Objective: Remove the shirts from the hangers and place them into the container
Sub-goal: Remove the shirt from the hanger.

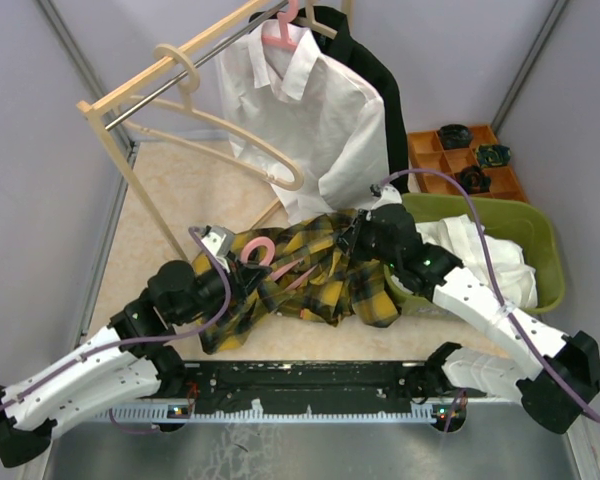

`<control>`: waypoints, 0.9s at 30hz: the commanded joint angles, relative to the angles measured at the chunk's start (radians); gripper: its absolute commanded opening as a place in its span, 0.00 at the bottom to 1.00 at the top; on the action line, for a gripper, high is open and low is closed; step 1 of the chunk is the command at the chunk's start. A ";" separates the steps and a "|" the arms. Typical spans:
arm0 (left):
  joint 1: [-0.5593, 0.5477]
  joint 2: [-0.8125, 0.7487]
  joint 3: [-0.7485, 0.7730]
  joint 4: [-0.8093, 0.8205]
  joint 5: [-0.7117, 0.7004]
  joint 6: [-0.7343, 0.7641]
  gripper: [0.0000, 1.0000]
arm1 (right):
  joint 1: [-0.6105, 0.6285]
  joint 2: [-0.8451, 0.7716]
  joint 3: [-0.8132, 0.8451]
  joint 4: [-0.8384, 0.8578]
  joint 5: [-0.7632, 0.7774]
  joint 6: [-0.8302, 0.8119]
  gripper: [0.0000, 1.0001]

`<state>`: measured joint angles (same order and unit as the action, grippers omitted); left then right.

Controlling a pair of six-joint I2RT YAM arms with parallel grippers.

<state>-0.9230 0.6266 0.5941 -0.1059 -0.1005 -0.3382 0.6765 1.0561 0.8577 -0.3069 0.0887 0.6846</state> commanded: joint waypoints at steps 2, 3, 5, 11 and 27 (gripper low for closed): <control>0.002 -0.070 0.067 -0.020 0.081 0.068 0.00 | -0.075 -0.007 0.018 -0.035 0.169 -0.021 0.04; 0.002 -0.078 0.070 -0.023 0.088 0.076 0.00 | -0.075 -0.005 0.025 -0.043 0.194 -0.023 0.05; 0.002 -0.091 0.079 -0.029 0.101 0.093 0.00 | -0.082 0.005 0.044 -0.062 0.220 -0.030 0.06; 0.002 -0.090 0.118 -0.079 0.108 0.156 0.00 | -0.089 -0.025 0.096 0.005 0.129 -0.085 0.11; 0.002 0.052 0.230 -0.207 0.054 0.274 0.00 | -0.089 0.004 0.266 -0.080 -0.418 -0.322 0.18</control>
<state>-0.9230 0.6579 0.7750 -0.2630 -0.0113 -0.1032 0.6052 1.0100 0.9943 -0.3138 -0.1417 0.4511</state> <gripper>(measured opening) 0.123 0.173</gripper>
